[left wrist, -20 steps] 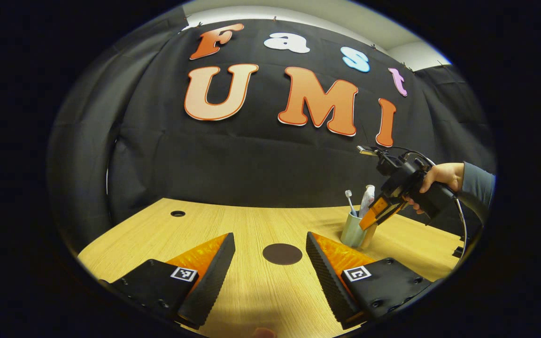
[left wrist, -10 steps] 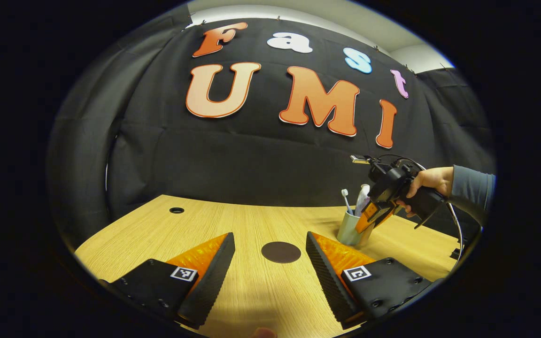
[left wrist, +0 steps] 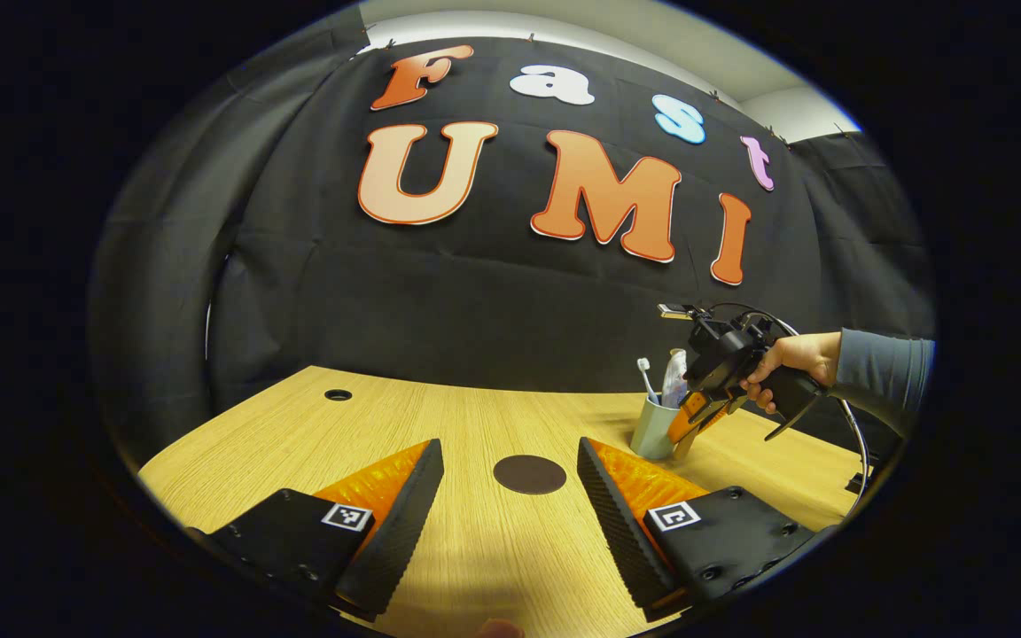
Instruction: Put the toothbrush and toothpaste on the desktop into the cup, then pick up the cup and place it on the coaster on the desktop.
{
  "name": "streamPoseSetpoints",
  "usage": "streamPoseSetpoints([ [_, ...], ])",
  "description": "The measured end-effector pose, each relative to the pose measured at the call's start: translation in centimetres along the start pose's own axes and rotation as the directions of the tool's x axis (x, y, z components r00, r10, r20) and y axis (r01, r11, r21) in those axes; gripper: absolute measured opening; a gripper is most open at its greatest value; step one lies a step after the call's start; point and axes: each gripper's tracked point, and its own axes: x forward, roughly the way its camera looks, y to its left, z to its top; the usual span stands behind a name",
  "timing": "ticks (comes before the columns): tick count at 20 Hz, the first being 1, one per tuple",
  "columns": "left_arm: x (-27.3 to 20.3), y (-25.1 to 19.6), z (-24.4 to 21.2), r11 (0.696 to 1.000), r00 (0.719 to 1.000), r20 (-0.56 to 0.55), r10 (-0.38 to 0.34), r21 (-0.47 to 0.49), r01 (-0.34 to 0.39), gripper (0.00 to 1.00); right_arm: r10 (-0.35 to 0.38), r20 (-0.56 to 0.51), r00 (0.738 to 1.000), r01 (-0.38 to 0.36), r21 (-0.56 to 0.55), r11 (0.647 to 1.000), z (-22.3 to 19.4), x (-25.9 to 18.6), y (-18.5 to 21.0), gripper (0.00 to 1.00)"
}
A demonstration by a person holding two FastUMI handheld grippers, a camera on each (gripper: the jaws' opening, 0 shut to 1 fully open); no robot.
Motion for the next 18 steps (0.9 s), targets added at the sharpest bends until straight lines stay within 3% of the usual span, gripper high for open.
streamPoseSetpoints([
  [1, -0.1, -0.1, -0.1, 1.0, 1.0, -0.006, -0.001, -0.003, 0.001, 0.97, -0.004, 0.01, 1.0, 0.004, -0.017, 1.0, 0.1, 0.0, -0.1, 0.17],
  [2, -0.2, 0.0, -0.2, 1.0, 1.0, -0.007, -0.001, -0.005, 0.0, 0.98, -0.005, 0.019, 1.0, 0.005, -0.029, 1.0, 0.1, 0.0, -0.2, 0.22],
  [12, -1.1, 0.3, -1.1, 0.999, 1.0, -0.021, 0.021, -0.032, -0.022, 0.98, 0.117, 0.072, 0.991, -0.107, -0.131, 0.986, 1.6, -1.8, 1.1, 0.22],
  [18, -2.4, 1.1, -1.5, 0.998, 0.998, -0.027, 0.057, 0.001, -0.057, 0.98, 0.173, 0.086, 0.981, -0.152, -0.206, 0.967, 1.7, -1.1, 1.4, 0.22],
])
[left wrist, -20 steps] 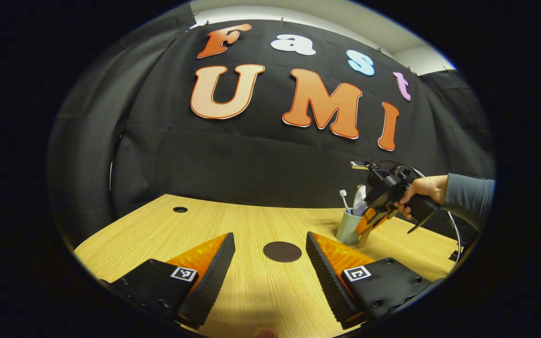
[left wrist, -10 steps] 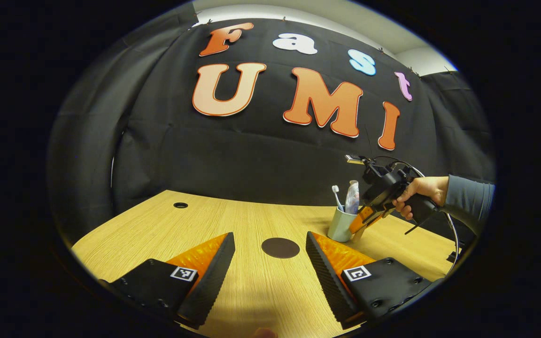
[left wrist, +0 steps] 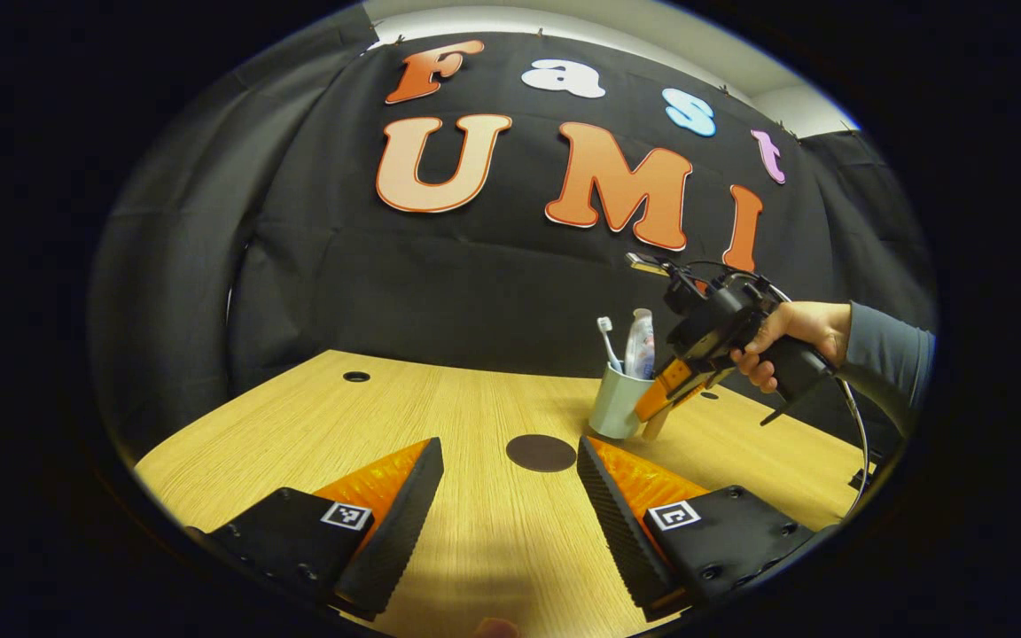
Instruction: Put the toothbrush and toothpaste on the desktop into the cup, then pick up the cup and place it on the coaster on the desktop.
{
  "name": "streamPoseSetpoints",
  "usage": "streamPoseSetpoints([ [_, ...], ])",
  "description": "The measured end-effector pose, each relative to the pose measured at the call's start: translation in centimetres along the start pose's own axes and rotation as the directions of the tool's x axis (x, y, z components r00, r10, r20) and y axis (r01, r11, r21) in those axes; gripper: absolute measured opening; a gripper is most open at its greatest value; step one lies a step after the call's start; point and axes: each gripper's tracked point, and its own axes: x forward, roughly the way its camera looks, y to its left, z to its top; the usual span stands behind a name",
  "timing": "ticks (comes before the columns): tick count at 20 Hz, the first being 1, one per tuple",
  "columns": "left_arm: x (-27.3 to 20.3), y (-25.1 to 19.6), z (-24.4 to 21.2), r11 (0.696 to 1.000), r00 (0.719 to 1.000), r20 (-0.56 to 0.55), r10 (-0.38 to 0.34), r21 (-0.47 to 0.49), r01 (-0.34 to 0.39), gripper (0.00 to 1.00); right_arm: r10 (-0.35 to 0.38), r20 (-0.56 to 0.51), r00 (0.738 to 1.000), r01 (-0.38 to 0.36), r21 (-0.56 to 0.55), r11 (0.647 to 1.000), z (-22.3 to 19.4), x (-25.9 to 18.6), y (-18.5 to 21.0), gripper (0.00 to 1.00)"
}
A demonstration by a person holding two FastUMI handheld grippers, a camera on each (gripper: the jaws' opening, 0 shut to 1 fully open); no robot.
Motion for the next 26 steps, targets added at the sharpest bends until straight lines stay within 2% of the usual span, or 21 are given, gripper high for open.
streamPoseSetpoints([
  [9, -0.6, 0.9, -1.2, 1.0, 0.999, -0.019, 0.027, -0.007, -0.027, 0.98, 0.064, -0.001, 0.998, -0.063, -0.116, 0.991, 0.0, 0.1, 0.7, 0.22],
  [19, -0.7, 1.3, -2.9, 0.999, 0.998, -0.057, 0.035, -0.005, -0.035, 0.98, 0.062, -0.048, 0.997, -0.069, -0.158, 0.985, -0.5, 0.3, 0.4, 0.22],
  [21, -0.4, 1.2, -2.9, 0.999, 0.998, -0.061, 0.034, -0.012, -0.034, 0.98, 0.086, -0.049, 0.995, -0.093, -0.156, 0.983, -0.5, 0.3, 0.5, 0.22],
  [24, -0.3, 0.8, -3.1, 0.999, 0.997, -0.066, 0.029, -0.013, -0.03, 0.98, 0.119, -0.021, 0.993, -0.121, -0.155, 0.98, -0.9, 0.4, 0.6, 0.33],
  [25, -0.4, 0.5, -2.9, 1.0, 0.998, -0.065, 0.027, -0.013, -0.028, 0.98, 0.123, -0.018, 0.992, -0.124, -0.157, 0.98, -1.0, 0.0, 0.7, 0.53],
  [26, -0.5, 0.5, -3.2, 1.0, 0.997, -0.067, 0.027, -0.013, -0.028, 0.98, 0.127, -0.017, 0.992, -0.128, -0.16, 0.979, -1.2, -0.1, 0.6, 0.61],
])
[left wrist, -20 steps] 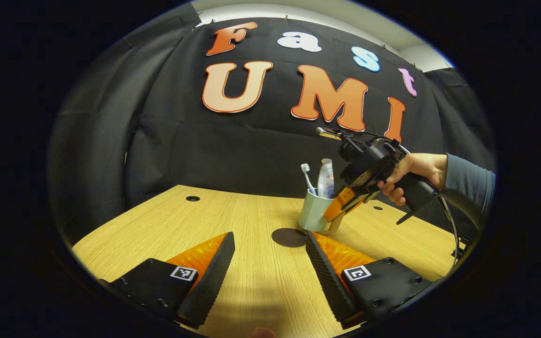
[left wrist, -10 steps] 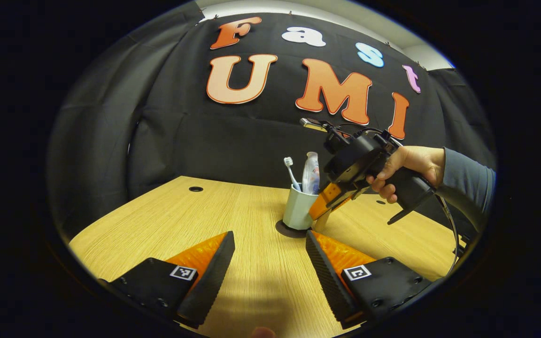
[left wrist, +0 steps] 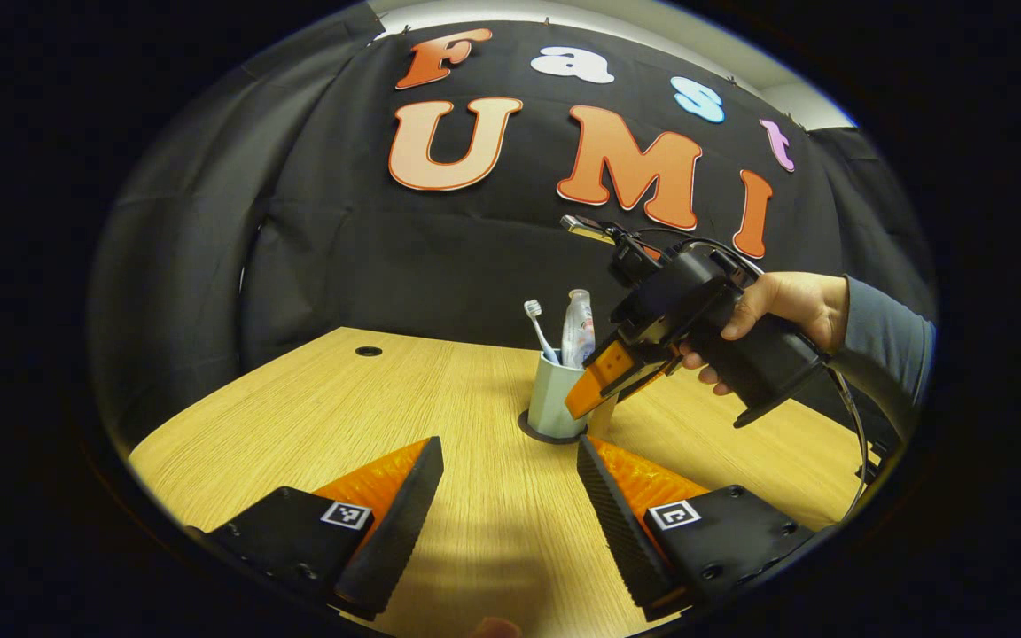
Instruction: Put the toothbrush and toothpaste on the desktop into the cup, then pick up the cup and place it on the coaster on the desktop.
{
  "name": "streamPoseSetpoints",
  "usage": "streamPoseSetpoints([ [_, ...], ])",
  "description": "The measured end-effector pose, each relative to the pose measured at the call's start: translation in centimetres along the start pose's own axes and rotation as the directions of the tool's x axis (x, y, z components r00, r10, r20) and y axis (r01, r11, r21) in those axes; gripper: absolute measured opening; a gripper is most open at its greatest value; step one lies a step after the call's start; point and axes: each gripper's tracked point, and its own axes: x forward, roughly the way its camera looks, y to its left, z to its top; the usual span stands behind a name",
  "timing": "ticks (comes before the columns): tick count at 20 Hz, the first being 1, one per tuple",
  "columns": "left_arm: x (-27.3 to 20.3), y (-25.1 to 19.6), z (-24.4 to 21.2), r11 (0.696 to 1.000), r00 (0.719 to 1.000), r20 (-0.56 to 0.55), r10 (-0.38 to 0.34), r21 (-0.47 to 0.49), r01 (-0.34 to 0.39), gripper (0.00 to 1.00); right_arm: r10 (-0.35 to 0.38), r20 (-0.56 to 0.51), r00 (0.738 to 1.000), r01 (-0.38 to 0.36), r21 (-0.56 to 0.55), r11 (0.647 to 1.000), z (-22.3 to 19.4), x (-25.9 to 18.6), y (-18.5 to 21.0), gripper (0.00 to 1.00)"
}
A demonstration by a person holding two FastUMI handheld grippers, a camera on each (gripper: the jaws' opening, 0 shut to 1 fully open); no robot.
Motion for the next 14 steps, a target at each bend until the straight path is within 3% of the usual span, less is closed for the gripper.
streamPoseSetpoints([
  [1, -0.1, -0.1, 0.1, 1.0, 1.0, 0.001, 0.002, 0.002, -0.002, 0.98, 0.003, 0.004, 1.0, -0.003, 0.0, 1.0, -0.1, -0.1, 0.0, 0.74],
  [2, -0.3, 0.0, 0.1, 1.0, 1.0, 0.002, 0.004, 0.003, -0.004, 0.98, 0.007, 0.016, 1.0, -0.007, 0.002, 1.0, -0.1, -0.4, -0.1, 0.74],
  [3, -0.2, -0.2, 0.4, 1.0, 1.0, 0.007, 0.005, 0.005, -0.005, 0.98, 0.006, 0.028, 1.0, -0.006, 0.005, 1.0, -0.1, -0.7, -0.3, 0.85],
  [5, -0.4, -0.5, 1.1, 1.0, 1.0, 0.02, 0.006, 0.015, -0.006, 0.98, 0.01, 0.079, 0.997, -0.012, 0.028, 1.0, 0.3, -1.7, -0.7, 0.9],
  [8, -0.5, -1.2, 2.0, 1.0, 0.999, 0.047, 0.0, 0.027, -0.001, 0.98, 0.014, 0.151, 0.988, -0.026, 0.076, 0.997, 0.3, -3.6, -1.8, 0.93],
  [10, -0.6, -2.0, 2.5, 0.999, 0.999, 0.052, -0.005, 0.035, 0.003, 0.97, -0.022, 0.204, 0.979, 0.004, 0.087, 0.996, 0.4, -5.3, -3.5, 0.94],
  [14, -0.4, -3.8, 3.3, 0.999, 0.997, 0.079, -0.025, 0.05, 0.021, 0.98, -0.087, 0.334, 0.938, 0.048, 0.123, 0.991, 0.3, -9.0, -6.8, 0.94],
])
